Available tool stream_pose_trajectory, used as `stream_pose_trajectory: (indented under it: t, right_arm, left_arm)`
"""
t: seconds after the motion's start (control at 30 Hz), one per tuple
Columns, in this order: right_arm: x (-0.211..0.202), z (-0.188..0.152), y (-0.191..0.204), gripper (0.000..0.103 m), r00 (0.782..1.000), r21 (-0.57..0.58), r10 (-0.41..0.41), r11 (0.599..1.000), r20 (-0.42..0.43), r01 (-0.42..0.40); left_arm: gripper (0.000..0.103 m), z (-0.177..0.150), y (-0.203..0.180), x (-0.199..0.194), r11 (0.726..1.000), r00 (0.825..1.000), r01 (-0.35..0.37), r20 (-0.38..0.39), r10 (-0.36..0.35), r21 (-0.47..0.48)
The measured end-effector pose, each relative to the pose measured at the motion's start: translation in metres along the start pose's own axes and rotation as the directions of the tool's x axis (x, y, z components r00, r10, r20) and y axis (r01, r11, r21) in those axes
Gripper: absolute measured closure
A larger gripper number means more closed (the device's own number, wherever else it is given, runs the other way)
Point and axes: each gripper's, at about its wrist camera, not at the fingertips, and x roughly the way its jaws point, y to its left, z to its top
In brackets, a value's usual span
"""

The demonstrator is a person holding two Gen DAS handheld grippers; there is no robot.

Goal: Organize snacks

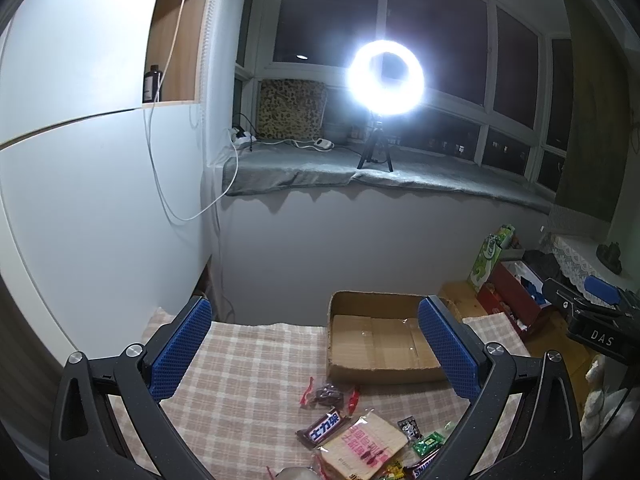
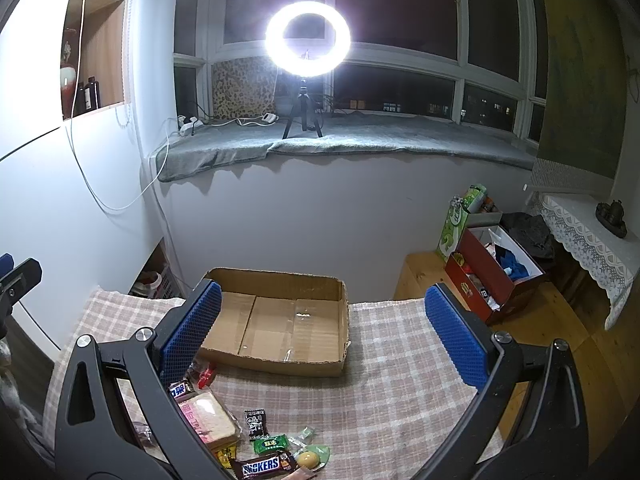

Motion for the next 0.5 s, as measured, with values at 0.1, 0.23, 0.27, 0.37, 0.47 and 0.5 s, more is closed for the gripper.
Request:
stream_pose_trajectory:
  t: [0.1,0.23,0.27,0.37,0.47,0.5]
  right_arm:
    - [-0.0001,-0.0006,0.0009,0.0,1.0,0.0,0.0,1.0,-0.003,0.0]
    - [0.0004,-0.0015,0.0009,0.0,1.0,0.002,0.002,1.0,-0.006,-0.002]
    - [0.0015,-0.0019,0.0009,0.0,1.0,0.003,0.002,1.0,-0.008,-0.002]
    - [0.0028,-0.003,0.001,0.0,1.0,0.005,0.001,1.0,-0.013,0.0]
    - [0.0036,-0.0038,0.0017,0.0,1.0,0.005,-0.001,1.0,-0.017,0.001]
    - [0.0037,-0.0039,0.0018,0.0,1.0,0.005,-0.001,1.0,-0.017,0.001]
  left_arm:
    - [0.001,-0.0002,-0.0001,-0.0001,1.0,1.0,-0.001,-0.001,0.001,0.001]
    - [0.001,-0.0001,-0.0002,0.0001,1.0,1.0,-0.001,-0.005,0.001,0.0]
    - [0.001,-0.0001,0.0,0.0002,1.0,1.0,0.0,-0.005,0.0,0.0]
    - [0.001,-0.0003,0.0,0.0006,1.0,1.0,0.001,-0.006,-0.001,0.0]
    - [0.001,-0.0008,0.0003,0.002,1.0,1.0,0.002,-0.011,-0.002,0.001]
    - [0.001,-0.0014,-0.0009,0.0015,1.0,1.0,0.001,-0.012,-0.001,0.0]
